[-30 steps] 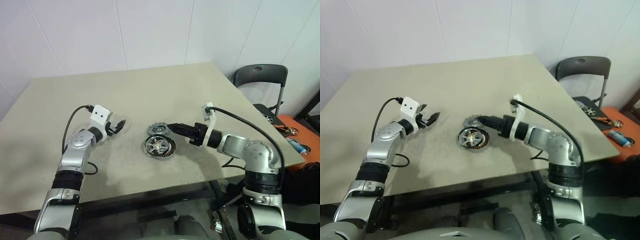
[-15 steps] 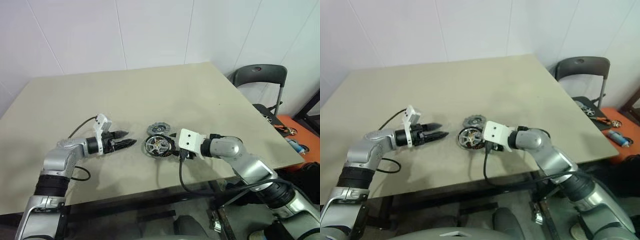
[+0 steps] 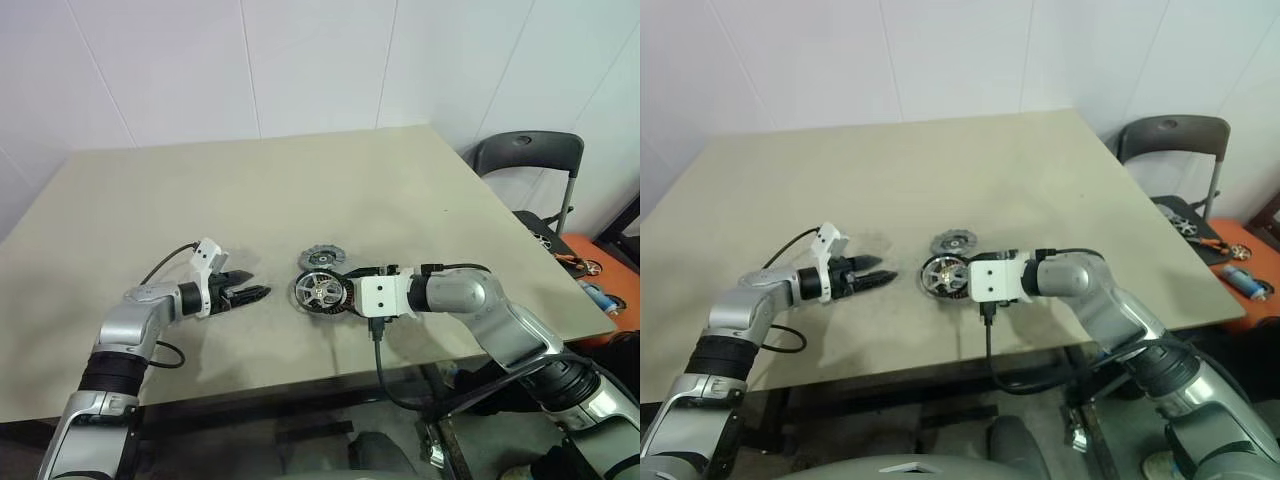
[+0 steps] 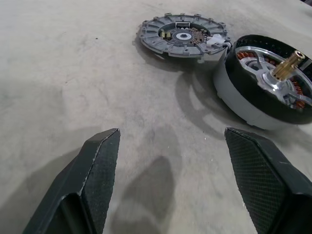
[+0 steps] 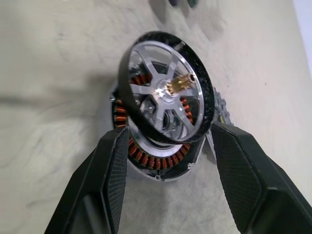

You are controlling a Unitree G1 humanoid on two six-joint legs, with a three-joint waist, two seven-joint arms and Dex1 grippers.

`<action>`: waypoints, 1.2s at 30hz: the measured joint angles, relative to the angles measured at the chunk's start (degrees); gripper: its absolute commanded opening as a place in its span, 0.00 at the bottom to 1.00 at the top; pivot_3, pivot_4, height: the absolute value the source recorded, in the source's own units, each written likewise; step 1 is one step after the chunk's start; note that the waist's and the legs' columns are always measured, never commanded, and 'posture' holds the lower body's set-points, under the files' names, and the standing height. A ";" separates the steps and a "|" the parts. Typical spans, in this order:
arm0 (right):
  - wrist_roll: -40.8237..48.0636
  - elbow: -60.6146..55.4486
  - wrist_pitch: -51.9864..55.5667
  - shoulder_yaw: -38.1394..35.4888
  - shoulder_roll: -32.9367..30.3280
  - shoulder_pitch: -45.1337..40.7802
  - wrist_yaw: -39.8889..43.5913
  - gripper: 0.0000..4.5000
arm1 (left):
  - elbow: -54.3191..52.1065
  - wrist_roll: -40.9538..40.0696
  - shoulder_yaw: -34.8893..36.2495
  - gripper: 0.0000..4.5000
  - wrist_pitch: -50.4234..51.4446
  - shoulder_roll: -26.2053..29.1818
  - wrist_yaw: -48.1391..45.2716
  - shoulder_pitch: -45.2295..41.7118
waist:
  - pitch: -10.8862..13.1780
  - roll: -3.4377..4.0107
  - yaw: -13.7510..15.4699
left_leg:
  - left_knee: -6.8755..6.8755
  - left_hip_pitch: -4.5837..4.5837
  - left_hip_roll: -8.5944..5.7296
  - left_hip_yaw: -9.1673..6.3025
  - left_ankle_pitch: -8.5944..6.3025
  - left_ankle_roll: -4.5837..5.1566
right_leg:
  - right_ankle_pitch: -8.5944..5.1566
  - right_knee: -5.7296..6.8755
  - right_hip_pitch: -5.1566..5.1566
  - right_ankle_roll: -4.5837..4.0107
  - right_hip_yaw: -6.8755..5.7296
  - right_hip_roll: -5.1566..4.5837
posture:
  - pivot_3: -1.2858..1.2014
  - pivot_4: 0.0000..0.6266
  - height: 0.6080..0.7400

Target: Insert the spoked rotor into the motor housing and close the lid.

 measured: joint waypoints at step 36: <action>-7.65 17.43 -18.52 2.52 8.47 -6.91 10.49 0.12 | -0.30 1.93 0.09 0.81 -2.06 -1.61 5.69 1.98 | -0.01 0.00 0.04 | 0.08 0.06 0.00 -0.01 0.02 -0.02 | 0.16 0.14 0.05 -0.22 0.00 0.00 | 0.52 0.00 1.00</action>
